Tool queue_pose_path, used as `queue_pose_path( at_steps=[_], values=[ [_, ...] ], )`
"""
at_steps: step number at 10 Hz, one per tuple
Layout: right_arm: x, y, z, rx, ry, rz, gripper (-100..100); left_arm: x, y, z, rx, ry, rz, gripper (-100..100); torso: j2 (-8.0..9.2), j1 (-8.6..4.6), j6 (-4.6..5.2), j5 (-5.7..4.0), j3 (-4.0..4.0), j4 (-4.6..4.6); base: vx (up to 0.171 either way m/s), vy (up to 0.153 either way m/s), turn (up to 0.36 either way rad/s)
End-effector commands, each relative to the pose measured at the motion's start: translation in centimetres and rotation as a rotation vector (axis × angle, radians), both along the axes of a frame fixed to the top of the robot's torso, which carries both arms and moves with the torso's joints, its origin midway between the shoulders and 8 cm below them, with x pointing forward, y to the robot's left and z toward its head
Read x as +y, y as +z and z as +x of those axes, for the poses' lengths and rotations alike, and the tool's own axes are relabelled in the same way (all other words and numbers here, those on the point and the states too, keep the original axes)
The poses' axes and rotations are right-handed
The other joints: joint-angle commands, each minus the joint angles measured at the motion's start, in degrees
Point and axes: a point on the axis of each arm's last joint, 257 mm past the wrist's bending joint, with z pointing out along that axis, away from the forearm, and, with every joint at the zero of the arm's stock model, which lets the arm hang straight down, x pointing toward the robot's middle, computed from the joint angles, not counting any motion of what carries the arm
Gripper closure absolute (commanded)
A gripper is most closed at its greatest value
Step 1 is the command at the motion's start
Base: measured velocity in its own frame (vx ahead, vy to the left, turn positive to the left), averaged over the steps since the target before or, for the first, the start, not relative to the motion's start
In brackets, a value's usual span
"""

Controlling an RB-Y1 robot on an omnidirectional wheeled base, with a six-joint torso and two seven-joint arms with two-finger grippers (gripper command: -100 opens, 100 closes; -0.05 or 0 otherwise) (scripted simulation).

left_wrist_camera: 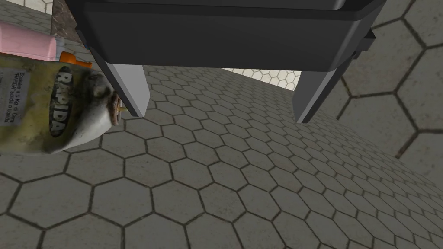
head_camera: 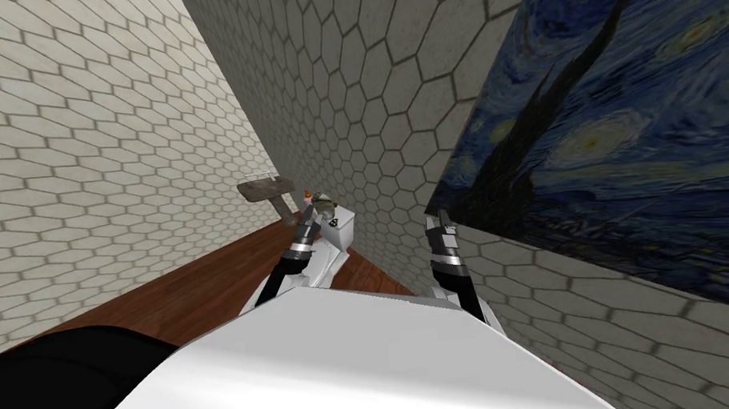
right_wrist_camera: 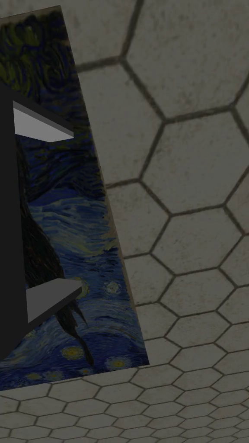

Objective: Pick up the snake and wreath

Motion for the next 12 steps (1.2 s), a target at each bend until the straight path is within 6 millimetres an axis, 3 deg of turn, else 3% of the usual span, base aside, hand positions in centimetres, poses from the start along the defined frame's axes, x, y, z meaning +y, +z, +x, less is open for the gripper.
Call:
queue_pose_path(
  at_steps=[1, 5, 9, 12],
  values=[
    [0.0, 0.0, 0.0, 0.0, 0.0, 0.0, 0, -0.2, -1.8, 0.5, 0.07, -0.023, 0.02, -100, 0.0, 0.0, 0.0, 0.0, 0.0, 0.0, -0.049, -0.002, -0.301],
    [0.0, 0.0, 0.0, 0.0, 0.0, 0.0, 0, -0.4, -4.8, 1.2, 0.183, -0.046, 0.048, -100, -0.02, 0.07, -0.02, 0.01, -0.01, 0.0, -0.031, 0.003, -0.161],
    [0.0, 0.0, 0.0, 0.0, 0.0, 0.0, 0, 0.0, -10.6, 1.7, 0.394, -0.083, 0.104, -100, -0.05, 0.14, -0.02, 0.03, -0.03, -0.01, -0.027, 0.015, -0.293],
    [0.0, 0.0, 0.0, 0.0, 0.0, 0.0, 0, 0.4, -12.4, 1.7, 0.46, -0.085, 0.119, -100, -0.1, 0.16, -0.05, 0.04, -0.05, -0.02, -0.015, 0.021, -0.113]
  ],
)
